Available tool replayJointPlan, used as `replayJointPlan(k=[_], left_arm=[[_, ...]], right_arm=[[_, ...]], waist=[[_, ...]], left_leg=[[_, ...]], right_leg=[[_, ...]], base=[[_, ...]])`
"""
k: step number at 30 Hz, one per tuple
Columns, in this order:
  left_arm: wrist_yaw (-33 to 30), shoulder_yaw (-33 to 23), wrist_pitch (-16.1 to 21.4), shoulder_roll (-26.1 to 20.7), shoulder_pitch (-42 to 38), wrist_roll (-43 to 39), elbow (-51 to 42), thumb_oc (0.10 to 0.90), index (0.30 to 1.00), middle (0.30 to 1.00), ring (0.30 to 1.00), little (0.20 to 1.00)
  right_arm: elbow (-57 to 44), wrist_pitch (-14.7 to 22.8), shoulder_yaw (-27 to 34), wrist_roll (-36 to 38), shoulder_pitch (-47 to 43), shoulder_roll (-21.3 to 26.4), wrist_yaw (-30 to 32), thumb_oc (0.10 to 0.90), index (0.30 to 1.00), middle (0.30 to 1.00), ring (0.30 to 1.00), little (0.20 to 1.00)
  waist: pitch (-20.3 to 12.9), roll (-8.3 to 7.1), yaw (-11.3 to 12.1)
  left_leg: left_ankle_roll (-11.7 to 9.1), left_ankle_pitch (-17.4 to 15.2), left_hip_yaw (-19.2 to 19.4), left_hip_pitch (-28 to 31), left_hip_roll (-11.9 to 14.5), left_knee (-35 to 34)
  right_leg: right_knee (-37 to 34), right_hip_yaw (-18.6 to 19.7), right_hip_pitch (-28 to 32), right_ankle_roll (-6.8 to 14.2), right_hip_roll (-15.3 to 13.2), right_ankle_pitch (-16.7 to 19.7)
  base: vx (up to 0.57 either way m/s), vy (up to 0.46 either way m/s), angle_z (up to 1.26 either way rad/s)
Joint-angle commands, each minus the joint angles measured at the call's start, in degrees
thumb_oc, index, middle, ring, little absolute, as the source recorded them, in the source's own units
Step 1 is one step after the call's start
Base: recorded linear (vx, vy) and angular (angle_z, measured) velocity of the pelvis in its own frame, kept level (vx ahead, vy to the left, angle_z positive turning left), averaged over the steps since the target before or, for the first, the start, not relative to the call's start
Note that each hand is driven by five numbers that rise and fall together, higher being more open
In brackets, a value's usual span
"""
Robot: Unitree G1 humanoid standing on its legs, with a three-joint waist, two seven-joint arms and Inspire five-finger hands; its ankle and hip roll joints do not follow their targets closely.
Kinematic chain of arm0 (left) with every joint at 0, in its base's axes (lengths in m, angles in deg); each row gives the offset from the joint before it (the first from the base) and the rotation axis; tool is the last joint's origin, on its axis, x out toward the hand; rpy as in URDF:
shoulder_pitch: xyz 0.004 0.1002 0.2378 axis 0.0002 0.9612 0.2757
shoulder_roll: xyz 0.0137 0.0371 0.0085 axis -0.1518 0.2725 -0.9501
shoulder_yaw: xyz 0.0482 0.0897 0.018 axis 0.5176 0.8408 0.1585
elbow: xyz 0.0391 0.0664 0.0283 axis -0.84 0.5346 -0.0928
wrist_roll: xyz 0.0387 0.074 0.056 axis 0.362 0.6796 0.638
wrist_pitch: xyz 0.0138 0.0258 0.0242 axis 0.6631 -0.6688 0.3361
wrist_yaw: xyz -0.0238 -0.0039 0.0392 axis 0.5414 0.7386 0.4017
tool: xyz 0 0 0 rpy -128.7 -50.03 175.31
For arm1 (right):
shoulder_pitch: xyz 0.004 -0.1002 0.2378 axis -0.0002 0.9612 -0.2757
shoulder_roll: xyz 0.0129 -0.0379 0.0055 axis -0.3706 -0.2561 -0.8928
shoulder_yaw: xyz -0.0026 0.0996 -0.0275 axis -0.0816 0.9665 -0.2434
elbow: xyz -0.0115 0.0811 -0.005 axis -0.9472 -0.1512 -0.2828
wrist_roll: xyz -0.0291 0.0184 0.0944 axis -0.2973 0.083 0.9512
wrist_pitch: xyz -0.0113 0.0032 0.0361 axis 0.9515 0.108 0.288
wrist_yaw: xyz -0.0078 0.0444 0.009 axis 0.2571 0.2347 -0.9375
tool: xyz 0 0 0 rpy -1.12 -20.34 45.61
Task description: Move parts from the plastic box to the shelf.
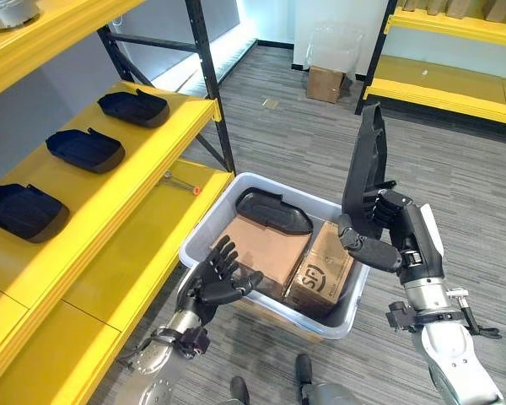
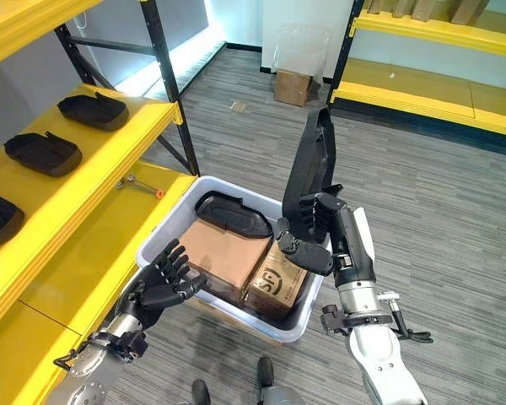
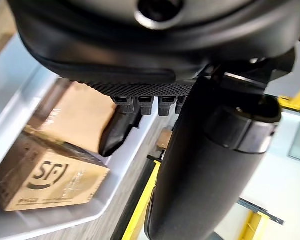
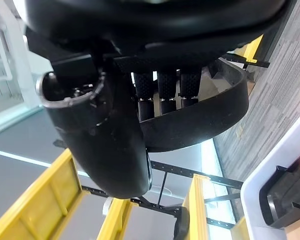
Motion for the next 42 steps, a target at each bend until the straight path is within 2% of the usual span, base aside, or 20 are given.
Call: replayJointPlan(k=[1, 3, 4, 6, 7, 8, 9, 11, 12, 14, 15, 16, 17, 20, 25, 26, 32, 36, 39, 42], left_arm=[[-0.61, -4.36, 4.88, -1.97, -1.87, 0.98, -2.17, 0.9, 1.0, 1.0, 1.0, 1.0], [0.95, -5.04, 4.46, -2.0, -2.08, 1.33, -2.09, 0.9, 1.0, 1.0, 1.0, 1.0], [2.2, -4.99, 4.19, -1.97, -2.59, 1.46, -1.79, 0.9, 1.0, 1.0, 1.0, 1.0], [2.45, -4.51, 4.38, -1.81, -3.04, 2.07, -1.62, 0.9, 1.0, 1.0, 1.0, 1.0], [0.08, -3.97, 6.3, -1.69, -3.01, 1.81, -2.04, 0.9, 1.0, 1.0, 1.0, 1.0], [-0.27, -4.04, 6.5, -1.74, -2.89, 1.59, -2.24, 0.9, 1.0, 1.0, 1.0, 1.0], [-0.87, -4.26, 7.06, -2.18, -2.34, 0.38, -2.5, 0.9, 1.0, 1.0, 1.0, 1.0], [-0.07, -4.14, 7.6, -2.22, -2.3, -0.04, -1.97, 0.9, 1.0, 1.0, 1.0, 1.0], [0.2, -4.1, 8.17, -2.33, -2.45, -0.17, -1.35, 0.9, 1.0, 1.0, 1.0, 1.0], [0.44, -3.85, 8.3, -2.19, -2.85, -0.19, -0.87, 0.9, 1.0, 1.0, 1.0, 1.0], [0.25, -3.59, 8.27, -2.0, -3.27, -0.21, -0.68, 0.9, 1.0, 1.0, 1.0, 1.0], [0.03, -2.97, 7.86, -1.51, -4.07, 0.34, -0.25, 0.9, 1.0, 1.0, 1.0, 1.0], [-0.38, -2.77, 8.16, -1.35, -4.25, 0.4, -0.01, 0.9, 1.0, 1.0, 1.0, 1.0], [-0.81, -2.48, 7.57, -1.18, -4.64, 0.96, -0.49, 0.9, 1.0, 1.0, 1.0, 1.0], [0.17, -2.93, 7.96, -1.28, -3.7, 1.22, -1.75, 0.9, 1.0, 1.0, 1.0, 1.0], [-0.16, -3.88, 8.56, -1.11, -3.38, 0.63, -1.93, 0.9, 1.0, 1.0, 1.0, 1.0], [0.31, -5.45, 9.31, -1.74, -3.83, 2.53, -1.76, 0.9, 1.0, 1.0, 1.0, 1.0], [1.64, -6.9, 8.36, -2.18, -3.73, 2.7, -2.27, 0.9, 1.0, 1.0, 1.0, 1.0], [3.37, -7.9, 7.12, -2.57, -3.53, 3.14, -2.72, 0.9, 1.0, 1.0, 1.0, 1.0], [4.12, -8.13, 6.5, -2.88, -3.47, 3.26, -3.1, 0.9, 1.0, 1.0, 1.0, 1.0]], right_arm=[[-4.35, 8.9, 3.55, 0.73, -6.35, -1.36, 0.48, 0.4, 0.3, 0.3, 0.3, 0.3], [-4.71, 8.58, 3.96, 0.09, -5.24, -1.46, 1.44, 0.4, 0.3, 0.3, 0.3, 0.3], [-4.69, 8.92, 4.26, -0.03, -4.62, -1.3, 2.79, 0.4, 0.3, 0.3, 0.3, 0.3], [-4.1, 9.84, 4.2, -0.06, -4.92, -1.21, 3.67, 0.4, 0.3, 0.3, 0.3, 0.3], [-2.35, 9.6, 2.8, 5.82, -7.62, -1.0, 0.48, 0.4, 0.3, 0.3, 0.3, 0.3], [-2.01, 9.44, 2.46, 6.81, -8.14, -1.06, 0.21, 0.4, 0.3, 0.3, 0.3, 0.3], [-0.48, 9.74, 1.13, 5.16, -10.09, -1.1, 0.87, 0.4, 0.3, 0.3, 0.3, 0.3], [-0.11, 9.8, 0.69, 5.01, -10.76, -0.82, 1.29, 0.4, 0.3, 0.3, 0.3, 0.3], [0.03, 9.58, 0.37, 5.23, -11.33, -0.65, 0.69, 0.4, 0.3, 0.3, 0.3, 0.3], [0.01, 9.3, 0.21, 4.99, -11.52, -0.44, 0.27, 0.4, 0.3, 0.3, 0.3, 0.3], [0.11, 9.21, -0.1, 5.79, -11.75, -0.42, -0.79, 0.4, 0.3, 0.3, 0.3, 0.3], [0.24, 9.17, -0.44, 10.45, -12.11, -0.57, -4.9, 0.4, 0.3, 0.3, 0.3, 0.3], [0.22, 9.03, -0.43, 11.54, -12.04, -0.61, -6.29, 0.4, 0.3, 0.3, 0.3, 0.3], [1.97, 8.51, -0.82, 12.58, -13.3, -0.56, -6.37, 0.4, 0.3, 0.3, 0.3, 0.3], [2.22, 7.14, -0.63, 13.11, -13.74, -1.08, -7.31, 0.4, 0.3, 0.3, 0.3, 0.3], [2.25, 6.48, -0.53, 13.11, -13.9, -0.85, -7.85, 0.4, 0.3, 0.3, 0.3, 0.3], [2.04, 5.65, 0.4, 13.84, -13.7, -0.79, -8.19, 0.4, 0.3, 0.3, 0.3, 0.3], [2.01, 4.57, 0.92, 13.64, -13.56, -1.62, -8.91, 0.4, 0.3, 0.3, 0.3, 0.3], [1.61, 3.57, 1.34, 13.45, -13.48, -2.35, -8.49, 0.4, 0.3, 0.3, 0.3, 0.3], [1.32, 3.41, 1.67, 13.39, -13.37, -2.66, -8.01, 0.4, 0.3, 0.3, 0.3, 0.3]], waist=[[-3.6, -3.0, 0.13], [-3.35, -3.13, -0.29], [-3.1, -3.26, -0.77], [-2.85, -3.33, -0.92], [-1.92, -3.17, -0.11], [-1.82, -3.13, 0.06], [-1.76, -3.21, 0.71], [-1.8, -3.31, 0.81], [-1.94, -3.32, 0.61], [-2.22, -3.28, 0.39], [-2.34, -3.19, 0.26], [-2.59, -2.89, 0.1], [-2.69, -2.77, 0.04], [-2.78, -1.6, 0.94], [-3.2, -1.26, 2.51], [-3.62, -1.03, 2.98], [-4.72, -0.23, 3.8], [-5.59, -0.84, 4.97], [-5.94, -1.29, 6.15], [-5.97, -1.62, 6.7]], left_leg=[[1.81, -4.67, -1.04, -0.98, -4.64, 2.54], [1.59, -4.83, 2.61, -1.51, -3.46, 4.31], [1.35, -5.03, 6.01, -1.9, -2.21, 5.77], [0.97, -5.33, 8.41, -2.37, -0.62, 7.47], [0.44, -5.94, 7.65, -2.95, 1.89, 10.24], [0.27, -5.6, 7.38, -3.01, 2.48, 10.79], [-1.25, -3.09, 6.49, -3.36, 6.19, 13.67], [-1.55, -1.7, 7.25, -3.45, 7.96, 14.5], [-1.58, 0.5, 8.2, -3.99, 10.32, 15.31], [-2.82, 1.01, 8.44, -3.23, 11.92, 16.01], [-3.26, 2.12, 9.29, -3.08, 13.08, 16.5], [-4.03, 3.58, 10.32, -2.73, 14.56, 17.16], [-4.2, 3.85, 10.37, -2.62, 14.79, 17.15], [-4.45, 3.73, 10.1, -1.7, 14.76, 15.39], [-5.2, 6.18, 7.07, -2.04, 14.12, 13.39], [-5.02, 5.73, 6.37, -1.95, 12.71, 11.9], [-3.54, 2.68, 7.6, -0.5, 8.88, 6.86], [-3.11, -1.94, 7.67, 1.52, 6.25, 3.73], [-2.6, -2.63, 8.49, 2.33, 5.11, 1.95], [-2.18, -3.05, 8.34, 2.31, 4.37, 1.81]], right_leg=[[5.83, 0.79, 2.84, 3.01, 0.35, -8.87], [6.69, -1.55, 2.71, 2.8, -0.51, -9.28], [7.32, -3.69, 2.42, 2.69, -1.4, -9.41], [8.26, -6.05, 1.94, 2.35, -2.4, -9.79], [10.58, -7.88, 1.54, 1.37, -3.54, -11.49], [11.05, -8.08, 1.45, 1.12, -3.66, -11.81], [12.59, -9.17, 1.72, 0.4, -4.27, -13.7], [13.05, -10.02, 1.63, 0.06, -4.74, -13.99], [13.97, -11.81, 0.95, -0.74, -5.19, -14.1], [15.13, -12.7, 1.07, -0.67, -5.82, -15.64], [15.55, -13.56, 0.95, -0.96, -6.25, -15.97], [16.78, -15.0, 0.48, -1.3, -6.98, -16.56], [17.24, -15.32, 0.24, -1.37, -7.14, -16.74], [19.43, -16.97, -0.39, -1.67, -7.97, -17.83], [17.93, -17.1, 1.1, -1.24, -8.43, -17.15], [15.79, -16.76, 2.11, 0.1, -9.53, -15.4], [10.36, -17.54, 3.67, 3.09, -11.34, -10.06], [7.21, -18.28, 5.12, 6.51, -13.59, -7.15], [4.67, -20.25, 6.16, 8.48, -14.99, -4.35], [3.74, -20.73, 6.43, 9.06, -15.54, -3.0]], base=[[-0.02, -0.058, 0.08], [-0.07, -0.067, 0.19], [-0.1, -0.055, 0.34], [-0.13, 0.001, 1.09], [-0.13, 0.059, 0.96], [-0.07, 0.145, 0.19], [0.0, 0.115, 0.04], [-0.07, 0.147, 0.16], [-0.09, 0.178, 0.42], [-0.06, 0.177, 0.81], [-0.14, 0.303, 0.86], [-0.14, 0.336, 0.76], [-0.14, 0.347, 0.58], [-0.11, 0.306, 0.67], [-0.06, 0.317, 0.61], [-0.06, 0.45, 0.69], [-0.05, 0.296, 0.35], [0.02, 0.198, 0.22], [0.02, 0.152, 0.33], [0.0, 0.096, 0.18]])
